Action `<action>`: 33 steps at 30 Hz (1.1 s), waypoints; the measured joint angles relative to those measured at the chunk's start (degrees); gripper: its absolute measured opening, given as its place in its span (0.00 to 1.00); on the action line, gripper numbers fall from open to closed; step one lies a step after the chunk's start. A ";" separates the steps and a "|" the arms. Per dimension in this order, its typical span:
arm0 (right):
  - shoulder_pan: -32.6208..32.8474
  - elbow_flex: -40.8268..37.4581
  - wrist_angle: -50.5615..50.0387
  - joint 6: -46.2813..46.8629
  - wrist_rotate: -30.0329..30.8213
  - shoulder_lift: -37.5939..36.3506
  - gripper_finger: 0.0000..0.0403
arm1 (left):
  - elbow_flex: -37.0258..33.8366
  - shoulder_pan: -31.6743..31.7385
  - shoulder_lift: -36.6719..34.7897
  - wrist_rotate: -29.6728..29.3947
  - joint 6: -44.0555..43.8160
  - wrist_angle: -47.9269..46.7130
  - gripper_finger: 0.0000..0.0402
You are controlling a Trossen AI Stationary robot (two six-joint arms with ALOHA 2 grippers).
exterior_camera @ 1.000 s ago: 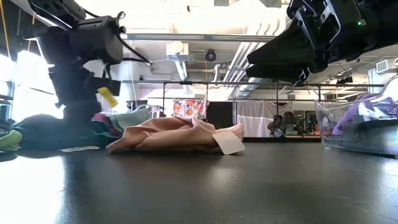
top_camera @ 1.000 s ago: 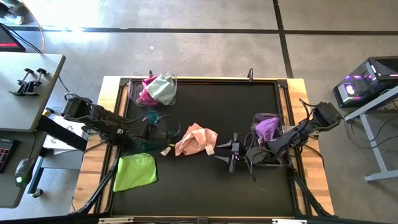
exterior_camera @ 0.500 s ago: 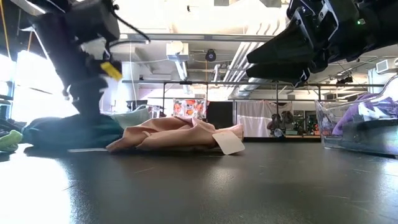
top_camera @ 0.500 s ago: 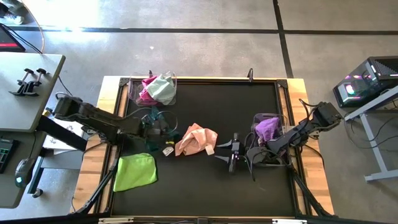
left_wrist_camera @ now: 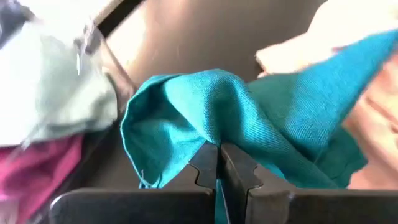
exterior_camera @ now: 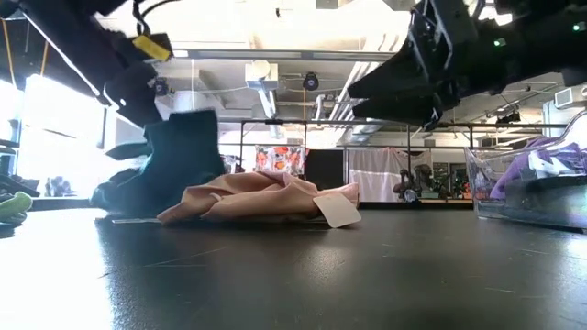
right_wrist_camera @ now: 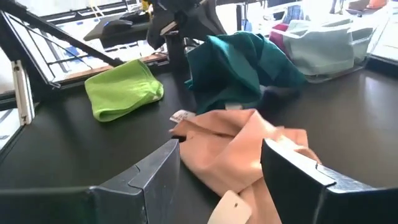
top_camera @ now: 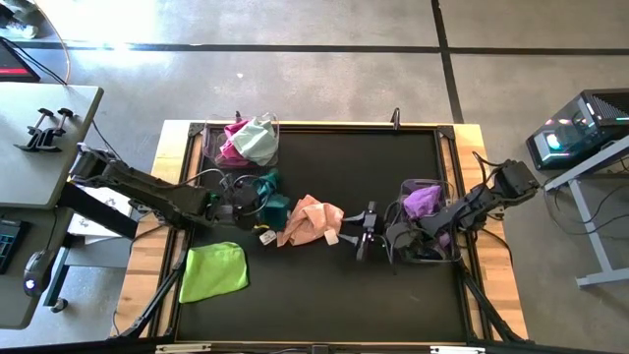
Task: Sort towels by color in basket
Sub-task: Put the dark green towel into the bottom transparent bin
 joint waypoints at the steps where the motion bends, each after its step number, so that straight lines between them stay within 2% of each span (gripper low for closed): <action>1: -0.40 0.02 0.68 -0.94 -0.18 0.00 0.54 | 0.02 -0.69 -0.25 -0.58 0.98 0.71 0.00; 8: -2.30 4.03 1.96 -9.80 -5.46 0.02 0.57 | 0.04 -7.12 -0.21 -3.58 16.32 12.68 0.00; 15: -3.96 14.79 -11.11 -19.48 -6.41 0.02 0.67 | 1.11 -11.91 -0.20 -8.05 28.47 20.73 0.00; 20: -5.62 21.32 -16.65 -24.63 -9.62 0.02 0.69 | 2.61 -13.70 -0.21 -8.07 34.14 26.84 0.00; 26: -6.98 25.18 -16.94 -31.39 -12.01 0.70 0.69 | 2.73 -14.91 1.13 -6.86 41.55 37.75 0.00; 33: -8.80 30.45 -17.27 -35.14 -13.01 9.12 0.69 | 2.73 -14.93 4.10 -3.50 47.77 47.04 0.00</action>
